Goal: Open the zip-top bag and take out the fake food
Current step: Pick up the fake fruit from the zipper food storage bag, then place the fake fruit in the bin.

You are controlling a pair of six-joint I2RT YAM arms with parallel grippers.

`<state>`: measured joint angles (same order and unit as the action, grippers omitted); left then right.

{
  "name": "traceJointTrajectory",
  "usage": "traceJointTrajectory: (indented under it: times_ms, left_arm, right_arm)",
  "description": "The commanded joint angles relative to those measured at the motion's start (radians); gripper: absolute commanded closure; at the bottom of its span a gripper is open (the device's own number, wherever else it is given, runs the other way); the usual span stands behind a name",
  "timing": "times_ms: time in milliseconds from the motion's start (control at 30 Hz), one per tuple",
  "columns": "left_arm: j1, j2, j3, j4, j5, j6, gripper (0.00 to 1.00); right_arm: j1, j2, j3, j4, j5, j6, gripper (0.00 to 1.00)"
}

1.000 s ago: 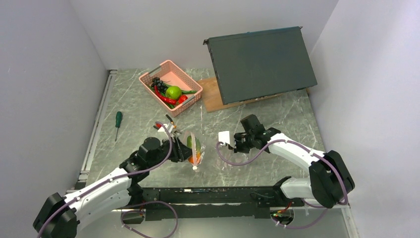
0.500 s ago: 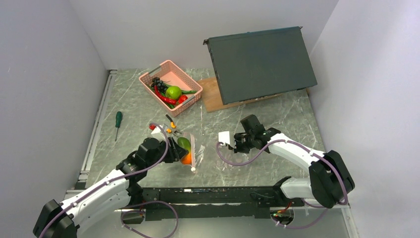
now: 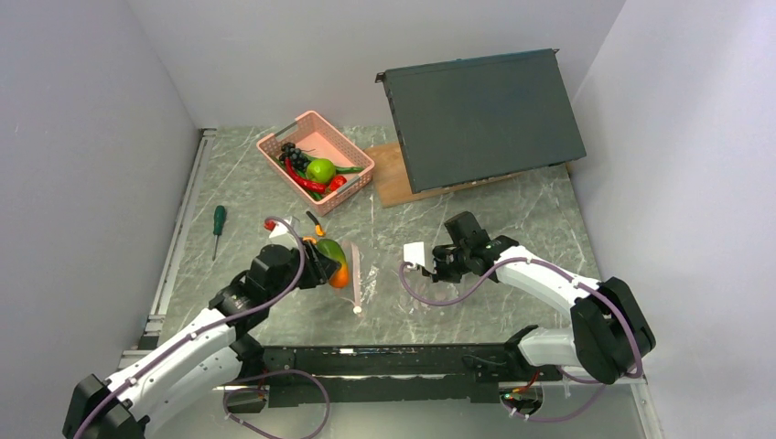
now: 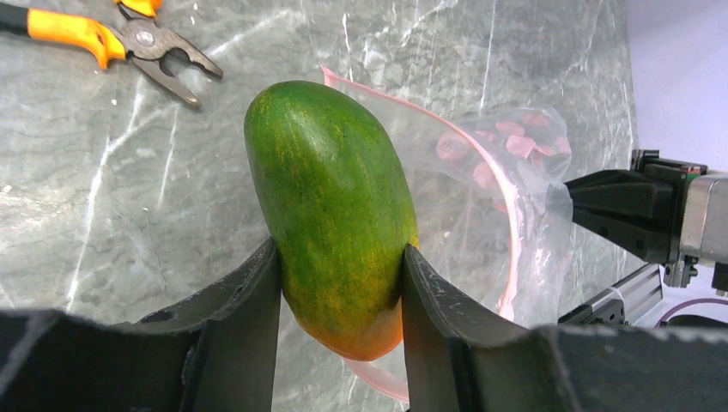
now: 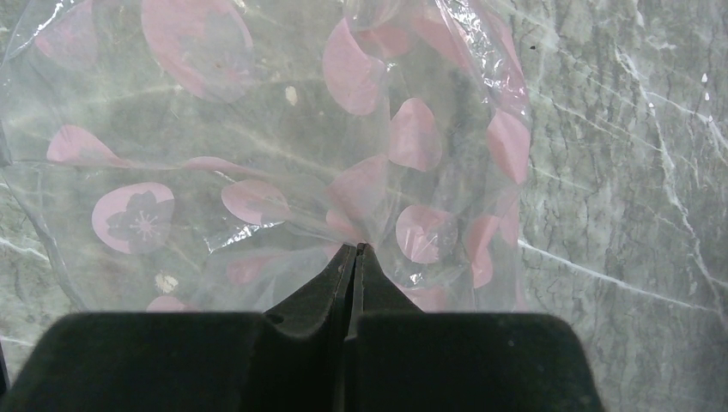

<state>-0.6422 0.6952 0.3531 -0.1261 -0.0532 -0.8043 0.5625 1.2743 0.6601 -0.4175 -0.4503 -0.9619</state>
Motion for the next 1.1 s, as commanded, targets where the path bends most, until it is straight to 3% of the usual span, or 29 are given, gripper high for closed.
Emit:
traceJointTrajectory:
  times_ms: [0, 500, 1067]
  left_arm:
    - [0.023, -0.009, 0.075, -0.018, -0.039, 0.035, 1.00]
    - [0.262, 0.174, 0.365, -0.069, 0.038, 0.195, 1.00]
    - [0.513, 0.626, 0.745, -0.076, 0.189, 0.293, 1.00]
  right_arm:
    - [-0.005, -0.028, -0.003, 0.009, -0.001, -0.014, 1.00]
    - [-0.004, -0.036, -0.007, 0.011, 0.001, -0.017, 1.00]
    - [-0.003, -0.044, -0.007, 0.013, 0.008, -0.024, 1.00]
